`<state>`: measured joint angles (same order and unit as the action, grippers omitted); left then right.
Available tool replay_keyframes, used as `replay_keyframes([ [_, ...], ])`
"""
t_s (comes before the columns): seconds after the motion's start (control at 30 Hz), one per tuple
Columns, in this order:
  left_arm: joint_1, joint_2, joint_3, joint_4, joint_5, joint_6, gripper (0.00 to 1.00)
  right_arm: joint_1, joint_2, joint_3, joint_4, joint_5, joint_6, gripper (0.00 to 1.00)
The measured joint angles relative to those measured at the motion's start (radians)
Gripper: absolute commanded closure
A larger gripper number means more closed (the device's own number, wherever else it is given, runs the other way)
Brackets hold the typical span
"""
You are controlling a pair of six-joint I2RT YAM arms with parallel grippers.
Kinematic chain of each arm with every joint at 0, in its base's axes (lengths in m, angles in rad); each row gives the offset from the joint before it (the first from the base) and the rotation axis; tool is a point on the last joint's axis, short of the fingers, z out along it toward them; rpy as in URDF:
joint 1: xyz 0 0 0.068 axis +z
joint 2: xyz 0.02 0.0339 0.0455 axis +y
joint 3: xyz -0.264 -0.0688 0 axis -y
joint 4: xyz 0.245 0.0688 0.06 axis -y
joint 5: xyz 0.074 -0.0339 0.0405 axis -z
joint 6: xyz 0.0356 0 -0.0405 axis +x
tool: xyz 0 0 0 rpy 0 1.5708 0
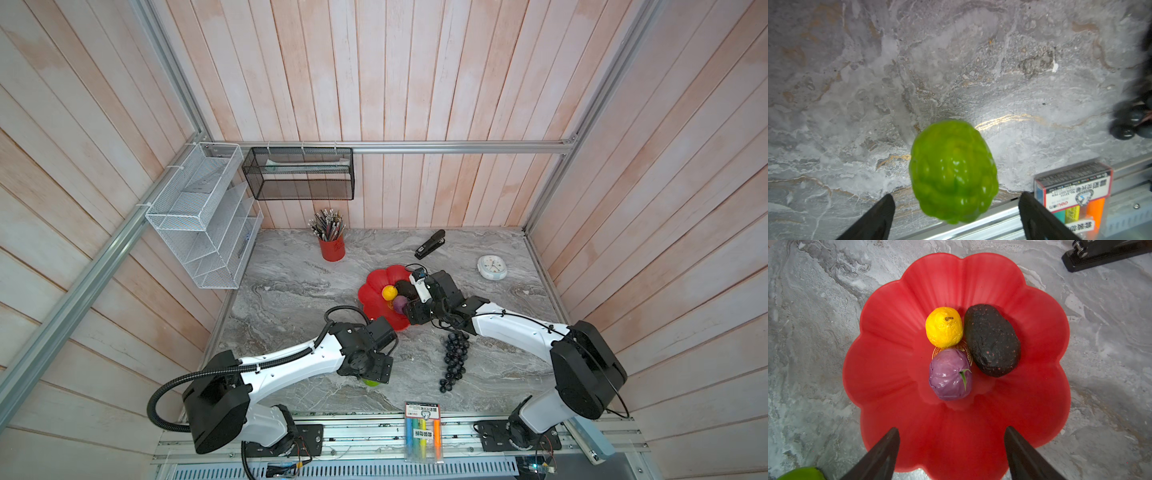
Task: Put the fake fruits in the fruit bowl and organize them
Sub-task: 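Grasp and lift the green bumpy fruit with the left gripper toward the bowl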
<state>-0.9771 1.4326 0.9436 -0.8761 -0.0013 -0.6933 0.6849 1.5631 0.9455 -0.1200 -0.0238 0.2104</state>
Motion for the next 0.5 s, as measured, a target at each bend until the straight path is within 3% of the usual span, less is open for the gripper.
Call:
replay_keyframes([
  [0.27, -0.003, 0.122, 0.027, 0.013, -0.017, 0.008, 0.17, 0.0, -0.011, -0.011, 0.02, 0.0, -0.001, 0.2],
  [0.5, -0.003, 0.135, 0.024, 0.034, -0.018, 0.008, 0.31, 0.0, -0.018, -0.023, 0.033, 0.001, 0.0, 0.2],
])
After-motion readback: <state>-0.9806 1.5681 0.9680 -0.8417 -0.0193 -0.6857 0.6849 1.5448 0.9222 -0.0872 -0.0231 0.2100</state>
